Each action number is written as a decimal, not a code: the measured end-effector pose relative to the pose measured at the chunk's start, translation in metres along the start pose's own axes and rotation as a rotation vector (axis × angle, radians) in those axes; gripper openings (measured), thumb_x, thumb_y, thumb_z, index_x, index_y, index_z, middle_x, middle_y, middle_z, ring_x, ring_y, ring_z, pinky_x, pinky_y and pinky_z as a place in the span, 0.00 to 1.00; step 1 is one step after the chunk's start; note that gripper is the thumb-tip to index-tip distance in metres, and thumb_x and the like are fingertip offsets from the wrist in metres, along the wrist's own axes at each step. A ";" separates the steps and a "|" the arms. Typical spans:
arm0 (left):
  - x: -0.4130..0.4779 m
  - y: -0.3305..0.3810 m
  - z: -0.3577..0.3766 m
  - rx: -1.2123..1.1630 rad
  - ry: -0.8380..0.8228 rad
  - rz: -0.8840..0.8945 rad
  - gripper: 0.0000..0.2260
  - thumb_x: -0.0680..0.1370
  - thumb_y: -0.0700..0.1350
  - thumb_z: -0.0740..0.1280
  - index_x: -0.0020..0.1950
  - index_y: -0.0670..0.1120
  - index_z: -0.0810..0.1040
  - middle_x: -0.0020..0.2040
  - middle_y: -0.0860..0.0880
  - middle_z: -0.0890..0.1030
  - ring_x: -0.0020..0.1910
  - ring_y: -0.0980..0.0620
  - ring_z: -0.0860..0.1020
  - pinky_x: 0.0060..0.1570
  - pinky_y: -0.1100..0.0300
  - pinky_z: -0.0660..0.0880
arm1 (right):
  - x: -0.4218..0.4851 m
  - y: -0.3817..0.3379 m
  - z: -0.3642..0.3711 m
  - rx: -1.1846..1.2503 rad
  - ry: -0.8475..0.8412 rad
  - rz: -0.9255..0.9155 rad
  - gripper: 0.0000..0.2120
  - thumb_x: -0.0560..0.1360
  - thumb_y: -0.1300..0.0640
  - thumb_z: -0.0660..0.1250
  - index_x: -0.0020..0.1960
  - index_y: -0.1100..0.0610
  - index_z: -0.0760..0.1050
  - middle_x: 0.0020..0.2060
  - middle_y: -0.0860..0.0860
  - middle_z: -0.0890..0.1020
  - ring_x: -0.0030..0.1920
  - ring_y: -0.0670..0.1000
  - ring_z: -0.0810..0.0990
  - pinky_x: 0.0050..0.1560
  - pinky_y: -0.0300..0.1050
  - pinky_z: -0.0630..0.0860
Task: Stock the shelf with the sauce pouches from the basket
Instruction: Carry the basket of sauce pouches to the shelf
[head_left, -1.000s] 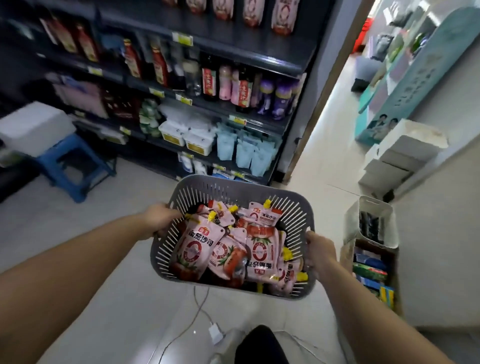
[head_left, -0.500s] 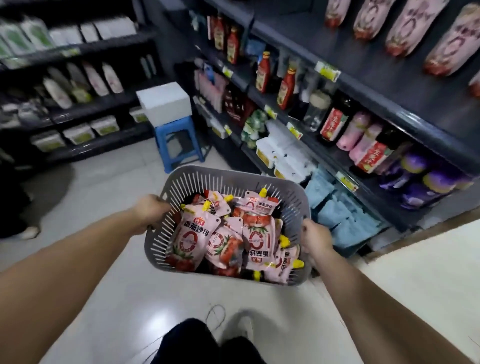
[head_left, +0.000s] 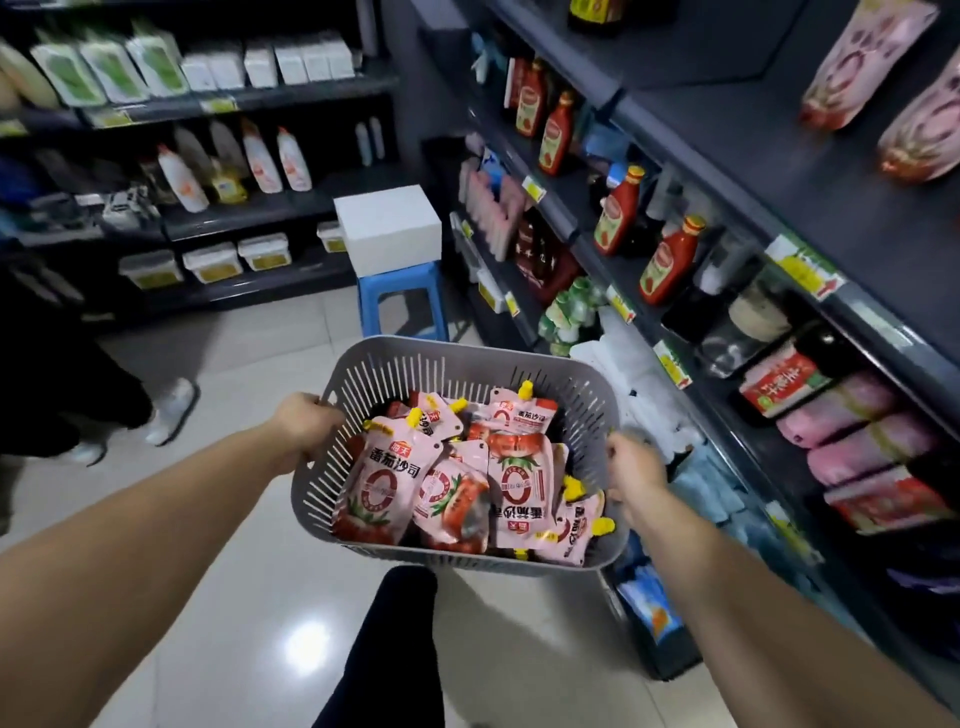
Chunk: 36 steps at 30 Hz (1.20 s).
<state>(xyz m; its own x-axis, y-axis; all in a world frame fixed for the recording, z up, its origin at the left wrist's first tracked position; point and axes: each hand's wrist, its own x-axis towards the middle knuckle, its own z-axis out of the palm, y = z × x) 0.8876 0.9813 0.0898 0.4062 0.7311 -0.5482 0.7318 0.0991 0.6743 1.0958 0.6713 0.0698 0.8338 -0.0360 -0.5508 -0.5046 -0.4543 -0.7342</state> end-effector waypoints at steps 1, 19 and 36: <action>0.016 0.007 -0.001 -0.004 0.002 0.003 0.07 0.75 0.34 0.65 0.36 0.38 0.74 0.27 0.43 0.73 0.13 0.54 0.68 0.15 0.69 0.61 | 0.008 -0.011 0.010 -0.002 0.002 0.010 0.10 0.72 0.58 0.63 0.32 0.56 0.68 0.24 0.52 0.67 0.24 0.51 0.63 0.24 0.41 0.59; 0.311 0.190 -0.086 -0.090 0.031 -0.015 0.06 0.74 0.35 0.68 0.37 0.39 0.77 0.30 0.41 0.76 0.25 0.46 0.72 0.26 0.60 0.67 | 0.180 -0.269 0.222 -0.053 -0.045 -0.009 0.13 0.72 0.55 0.66 0.29 0.56 0.70 0.22 0.51 0.70 0.24 0.52 0.66 0.26 0.44 0.60; 0.540 0.300 -0.137 -0.258 0.188 -0.208 0.04 0.71 0.38 0.72 0.36 0.41 0.79 0.18 0.51 0.77 0.19 0.52 0.74 0.19 0.64 0.68 | 0.375 -0.498 0.435 -0.196 -0.295 -0.133 0.15 0.76 0.57 0.66 0.31 0.57 0.73 0.24 0.52 0.74 0.28 0.53 0.70 0.30 0.43 0.62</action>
<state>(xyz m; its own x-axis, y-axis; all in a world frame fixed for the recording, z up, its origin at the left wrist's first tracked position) 1.2513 1.4983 0.0635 0.1389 0.7862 -0.6021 0.6167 0.4070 0.6738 1.5623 1.2710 0.0564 0.7743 0.2799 -0.5676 -0.3199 -0.6008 -0.7326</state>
